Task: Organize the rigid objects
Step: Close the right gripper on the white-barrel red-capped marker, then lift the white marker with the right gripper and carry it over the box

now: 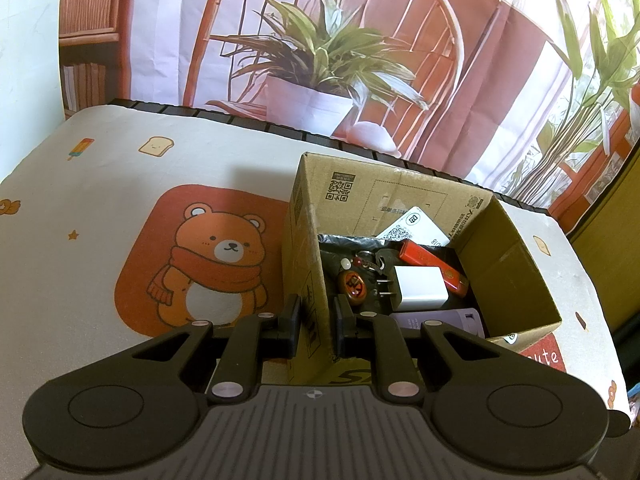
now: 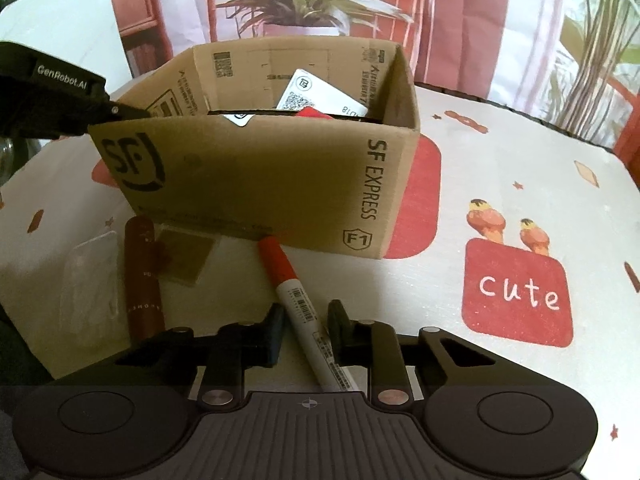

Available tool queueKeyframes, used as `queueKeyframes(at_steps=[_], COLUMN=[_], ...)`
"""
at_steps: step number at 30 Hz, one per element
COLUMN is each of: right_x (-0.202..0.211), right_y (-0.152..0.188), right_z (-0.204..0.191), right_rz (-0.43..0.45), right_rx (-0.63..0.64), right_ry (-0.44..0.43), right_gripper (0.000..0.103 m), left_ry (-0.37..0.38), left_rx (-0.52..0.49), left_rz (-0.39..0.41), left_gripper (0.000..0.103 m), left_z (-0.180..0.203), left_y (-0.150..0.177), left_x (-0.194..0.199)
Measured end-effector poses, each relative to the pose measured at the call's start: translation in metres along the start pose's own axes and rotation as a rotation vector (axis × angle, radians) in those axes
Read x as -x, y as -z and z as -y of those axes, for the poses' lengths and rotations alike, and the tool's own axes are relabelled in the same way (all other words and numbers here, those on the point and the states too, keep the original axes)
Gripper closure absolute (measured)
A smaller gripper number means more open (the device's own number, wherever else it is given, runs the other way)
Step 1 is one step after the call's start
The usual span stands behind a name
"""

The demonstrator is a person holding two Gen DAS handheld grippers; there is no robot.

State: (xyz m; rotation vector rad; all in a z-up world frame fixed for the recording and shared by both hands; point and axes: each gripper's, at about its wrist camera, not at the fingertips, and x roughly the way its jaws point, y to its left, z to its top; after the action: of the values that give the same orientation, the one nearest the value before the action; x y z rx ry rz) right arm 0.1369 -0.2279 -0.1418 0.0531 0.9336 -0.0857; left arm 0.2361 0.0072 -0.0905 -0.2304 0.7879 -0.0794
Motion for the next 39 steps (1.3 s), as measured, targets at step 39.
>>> queueKeyframes(at_steps=[39], right_x=[0.055], right_y=[0.005], right_z=[0.046], right_rz=[0.130], right_rx=[-0.246], right_ry=[-0.048], right_gripper=[0.089], left_ry=[0.004], left_rx=[0.003], left_rz=[0.003], left_gripper=[0.084], left_z=[-0.001], left_y=[0.001], left_x=[0.001])
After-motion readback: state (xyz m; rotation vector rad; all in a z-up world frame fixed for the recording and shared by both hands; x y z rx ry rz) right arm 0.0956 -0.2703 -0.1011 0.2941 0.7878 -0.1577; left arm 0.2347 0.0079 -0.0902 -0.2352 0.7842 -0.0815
